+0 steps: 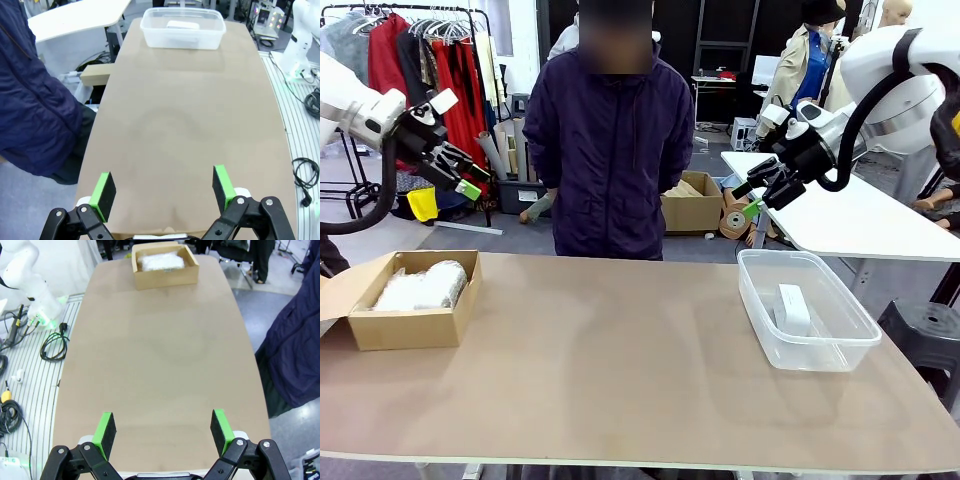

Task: Separate and place wrapped and unwrapped clocks.
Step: If the picked Digital clock is wrapped, place it in the Package Box ; if not, place it in the Organizing box.

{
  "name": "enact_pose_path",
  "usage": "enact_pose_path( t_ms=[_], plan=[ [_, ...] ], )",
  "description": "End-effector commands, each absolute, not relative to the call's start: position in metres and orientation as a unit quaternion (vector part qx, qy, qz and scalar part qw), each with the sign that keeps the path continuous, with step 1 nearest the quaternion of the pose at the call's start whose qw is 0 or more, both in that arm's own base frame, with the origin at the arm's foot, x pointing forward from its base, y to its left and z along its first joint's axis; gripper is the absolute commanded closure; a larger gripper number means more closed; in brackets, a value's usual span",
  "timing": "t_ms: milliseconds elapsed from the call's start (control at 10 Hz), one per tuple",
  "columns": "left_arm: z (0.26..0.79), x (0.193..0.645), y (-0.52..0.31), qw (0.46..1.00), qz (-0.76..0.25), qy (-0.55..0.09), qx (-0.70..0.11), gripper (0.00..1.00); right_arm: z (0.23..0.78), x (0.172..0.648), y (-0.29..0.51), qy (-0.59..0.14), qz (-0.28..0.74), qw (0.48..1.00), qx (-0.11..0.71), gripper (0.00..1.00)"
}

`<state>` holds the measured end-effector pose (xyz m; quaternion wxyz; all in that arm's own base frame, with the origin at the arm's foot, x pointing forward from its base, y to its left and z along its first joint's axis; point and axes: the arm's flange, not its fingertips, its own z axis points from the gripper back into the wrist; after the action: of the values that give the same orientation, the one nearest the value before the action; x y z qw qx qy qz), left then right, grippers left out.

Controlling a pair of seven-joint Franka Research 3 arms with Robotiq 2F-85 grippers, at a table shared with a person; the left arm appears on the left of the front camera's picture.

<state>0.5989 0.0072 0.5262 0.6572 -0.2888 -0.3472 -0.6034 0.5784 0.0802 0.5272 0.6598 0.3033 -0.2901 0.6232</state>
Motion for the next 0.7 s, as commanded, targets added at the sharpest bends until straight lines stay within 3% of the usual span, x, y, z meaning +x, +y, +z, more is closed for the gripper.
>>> enact_pose_path(
  t_ms=[0, 600],
  plan=[
    [0.5272, 0.5979, 0.008, 0.655, -0.608, -0.344, -0.288, 0.0, 0.529, 0.5769, 0.0803, -0.289, 0.625, 0.66, 0.301, 0.0],
    [0.5272, 0.5979, 0.008, 0.655, -0.608, -0.344, -0.288, 0.0, 0.529, 0.5769, 0.0803, -0.289, 0.625, 0.66, 0.301, 0.0]
  ],
)
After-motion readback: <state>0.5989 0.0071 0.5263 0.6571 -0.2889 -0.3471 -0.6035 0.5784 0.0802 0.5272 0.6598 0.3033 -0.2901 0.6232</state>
